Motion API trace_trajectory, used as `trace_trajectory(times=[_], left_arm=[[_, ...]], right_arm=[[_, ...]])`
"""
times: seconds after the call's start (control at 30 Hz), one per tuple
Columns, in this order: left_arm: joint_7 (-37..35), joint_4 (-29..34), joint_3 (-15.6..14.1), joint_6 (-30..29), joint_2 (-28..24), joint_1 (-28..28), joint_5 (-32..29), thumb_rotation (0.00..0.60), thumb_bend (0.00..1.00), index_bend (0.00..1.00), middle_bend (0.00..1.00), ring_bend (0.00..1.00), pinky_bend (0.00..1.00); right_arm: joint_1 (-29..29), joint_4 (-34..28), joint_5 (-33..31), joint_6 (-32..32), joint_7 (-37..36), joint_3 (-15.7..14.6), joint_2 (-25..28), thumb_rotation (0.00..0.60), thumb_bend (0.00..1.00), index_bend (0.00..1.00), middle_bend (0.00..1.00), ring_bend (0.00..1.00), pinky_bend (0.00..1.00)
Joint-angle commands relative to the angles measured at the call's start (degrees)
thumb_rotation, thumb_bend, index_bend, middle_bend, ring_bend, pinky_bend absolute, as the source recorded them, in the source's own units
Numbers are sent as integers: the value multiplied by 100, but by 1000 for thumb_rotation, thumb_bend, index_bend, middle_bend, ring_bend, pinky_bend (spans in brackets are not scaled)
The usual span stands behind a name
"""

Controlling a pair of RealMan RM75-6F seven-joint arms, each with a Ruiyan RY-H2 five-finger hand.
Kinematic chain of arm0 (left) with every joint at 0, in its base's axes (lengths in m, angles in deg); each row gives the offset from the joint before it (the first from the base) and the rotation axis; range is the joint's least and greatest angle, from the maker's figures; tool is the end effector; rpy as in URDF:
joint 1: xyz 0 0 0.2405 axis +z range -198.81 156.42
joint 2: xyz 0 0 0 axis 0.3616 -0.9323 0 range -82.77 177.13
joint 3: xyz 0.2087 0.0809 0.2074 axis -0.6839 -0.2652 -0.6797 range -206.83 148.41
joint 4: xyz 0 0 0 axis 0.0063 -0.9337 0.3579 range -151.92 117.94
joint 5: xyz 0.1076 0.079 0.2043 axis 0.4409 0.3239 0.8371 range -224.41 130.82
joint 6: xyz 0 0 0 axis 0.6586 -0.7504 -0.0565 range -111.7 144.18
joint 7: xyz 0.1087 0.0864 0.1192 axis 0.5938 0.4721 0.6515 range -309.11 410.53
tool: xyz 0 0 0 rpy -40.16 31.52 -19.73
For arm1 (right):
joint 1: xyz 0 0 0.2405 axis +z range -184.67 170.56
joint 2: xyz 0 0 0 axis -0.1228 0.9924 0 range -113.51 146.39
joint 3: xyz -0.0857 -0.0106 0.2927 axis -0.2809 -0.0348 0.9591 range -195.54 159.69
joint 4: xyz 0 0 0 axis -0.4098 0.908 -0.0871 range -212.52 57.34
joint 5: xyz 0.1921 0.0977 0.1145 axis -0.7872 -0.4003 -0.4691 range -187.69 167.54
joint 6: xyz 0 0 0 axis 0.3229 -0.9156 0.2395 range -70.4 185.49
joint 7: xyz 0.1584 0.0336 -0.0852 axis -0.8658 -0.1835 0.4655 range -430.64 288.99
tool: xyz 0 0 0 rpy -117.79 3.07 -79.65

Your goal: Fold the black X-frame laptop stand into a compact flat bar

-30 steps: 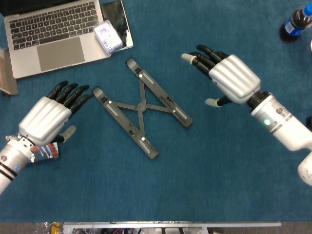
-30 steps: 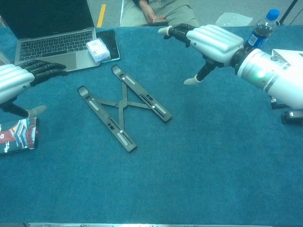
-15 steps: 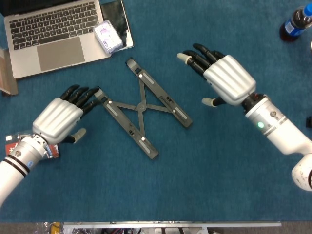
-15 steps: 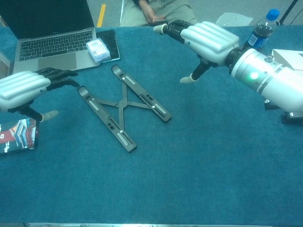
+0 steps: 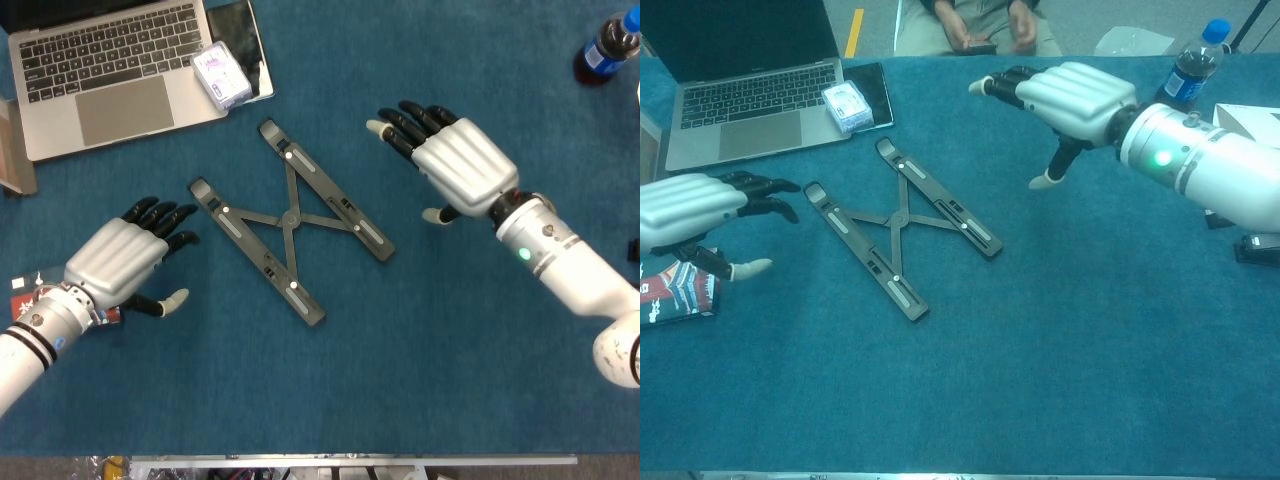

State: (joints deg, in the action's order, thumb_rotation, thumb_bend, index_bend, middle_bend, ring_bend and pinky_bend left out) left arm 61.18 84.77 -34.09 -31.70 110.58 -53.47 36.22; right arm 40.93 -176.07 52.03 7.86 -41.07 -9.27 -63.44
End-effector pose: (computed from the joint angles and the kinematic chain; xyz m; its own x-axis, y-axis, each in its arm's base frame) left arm -0.2722 0.2943 0.0179 0.6103 0.4851 0.6263 0.7831 -0.4889 -0.3843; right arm -0.1173 -0.3951 -0.0439 0.6014 -0.2556 0.7569 -0.7257 -0.5711 0.3838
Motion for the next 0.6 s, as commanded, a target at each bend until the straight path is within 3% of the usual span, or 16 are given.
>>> trace_trajectory(times=[0.03, 0.1, 0.2, 0.27, 0.33, 0.37, 0.6], left_arm=[[128, 12, 2, 203, 24, -98, -198, 247, 352, 184, 0, 0, 0], [256, -23, 14, 240, 62, -130, -277, 242, 351, 176, 0, 0, 0], [472, -127, 16, 169, 186, -122, -292, 310, 351, 141, 0, 0, 0], [594, -226, 15, 89, 307, -106, -249, 408, 351, 96, 0, 0, 0], [672, -357, 15, 20, 440, -93, -186, 553, 351, 57, 0, 0, 0], [687, -419, 19, 3, 508, -92, -167, 583, 351, 47, 0, 0, 0], [429, -850, 160, -150, 920, -144, -1, 600, 351, 0, 0, 0, 0]], right_arm=[[185, -108, -417, 73, 426, -62, 22, 600, 0, 54, 29, 0, 118], [251, -153, -566, 19, 611, -91, -5, 600, 0, 54, 23, 0, 111], [299, -140, -567, -96, 757, -142, -92, 600, 0, 54, 22, 0, 111], [313, -143, -558, -132, 733, -153, -144, 600, 0, 47, 22, 0, 111], [321, -115, -522, -174, 722, -164, -182, 600, 0, 36, 22, 0, 111], [321, -94, -490, -205, 715, -168, -205, 600, 0, 30, 22, 0, 111], [288, 208, -161, -416, 609, -224, -382, 600, 0, 1, 21, 0, 111]])
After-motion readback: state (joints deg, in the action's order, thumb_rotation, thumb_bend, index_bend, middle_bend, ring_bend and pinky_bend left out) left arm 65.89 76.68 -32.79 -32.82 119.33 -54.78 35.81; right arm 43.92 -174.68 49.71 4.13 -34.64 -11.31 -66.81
